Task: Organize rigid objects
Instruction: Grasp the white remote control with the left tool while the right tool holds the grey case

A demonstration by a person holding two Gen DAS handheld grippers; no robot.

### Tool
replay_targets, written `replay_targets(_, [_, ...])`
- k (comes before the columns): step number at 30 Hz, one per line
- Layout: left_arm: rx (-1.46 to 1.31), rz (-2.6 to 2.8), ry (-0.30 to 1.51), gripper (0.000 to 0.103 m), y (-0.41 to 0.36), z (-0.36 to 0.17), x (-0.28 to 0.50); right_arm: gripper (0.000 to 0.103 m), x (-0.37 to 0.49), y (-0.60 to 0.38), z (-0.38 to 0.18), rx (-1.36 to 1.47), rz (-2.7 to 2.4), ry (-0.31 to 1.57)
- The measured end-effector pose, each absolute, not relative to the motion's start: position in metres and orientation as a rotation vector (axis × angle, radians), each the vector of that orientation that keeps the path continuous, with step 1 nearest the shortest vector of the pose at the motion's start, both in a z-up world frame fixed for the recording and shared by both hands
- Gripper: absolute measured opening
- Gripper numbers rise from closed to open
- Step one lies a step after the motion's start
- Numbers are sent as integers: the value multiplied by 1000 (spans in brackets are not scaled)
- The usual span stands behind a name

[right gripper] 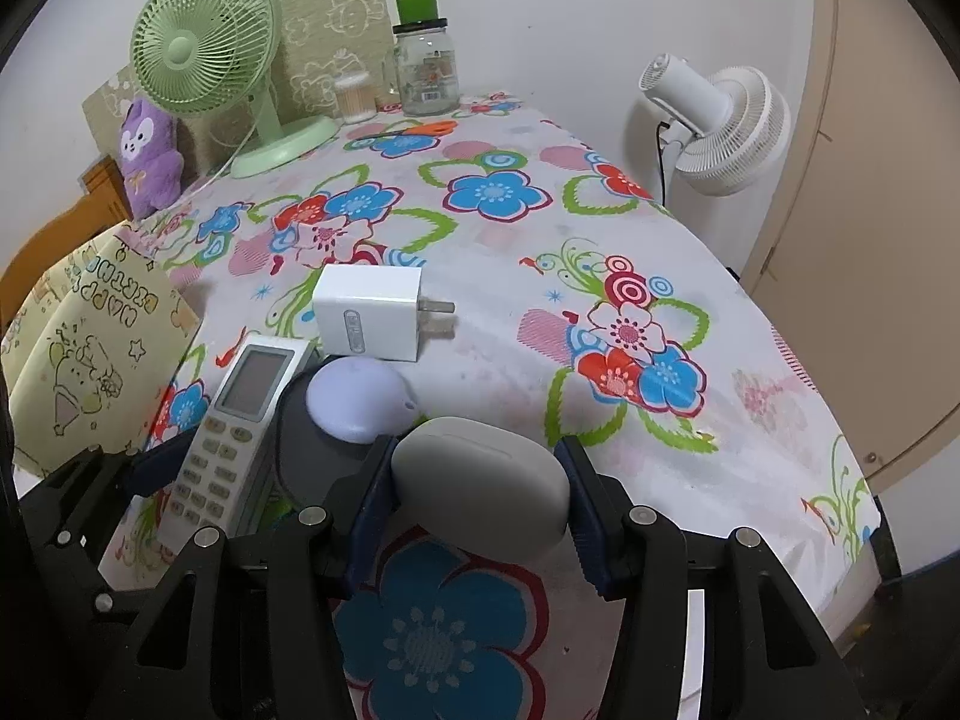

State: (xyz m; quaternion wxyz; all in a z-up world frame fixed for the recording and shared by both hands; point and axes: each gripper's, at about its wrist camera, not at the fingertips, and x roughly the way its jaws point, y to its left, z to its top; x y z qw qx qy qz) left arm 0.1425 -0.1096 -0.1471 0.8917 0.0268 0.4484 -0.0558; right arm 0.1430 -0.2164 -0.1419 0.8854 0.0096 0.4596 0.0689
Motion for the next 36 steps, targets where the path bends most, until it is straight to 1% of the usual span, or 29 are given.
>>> replay_targets(4, [56, -116, 924, 55, -107, -145, 146, 56, 147, -217, -145, 35, 147, 966])
replay_targets(5, [61, -117, 920, 46, -107, -145, 145, 56, 148, -217, -145, 40, 147, 969])
replay_targets(6, [64, -126, 922, 45, -107, -144, 145, 56, 148, -216, -145, 40, 146, 968])
replay_targets(17, [60, -149, 927, 45, -104, -141, 129, 56, 142, -204, -142, 22, 162, 971])
replay_targets(36, [76, -134, 843, 45, -100, -106, 97, 56, 112, -190, -109, 2, 181, 899])
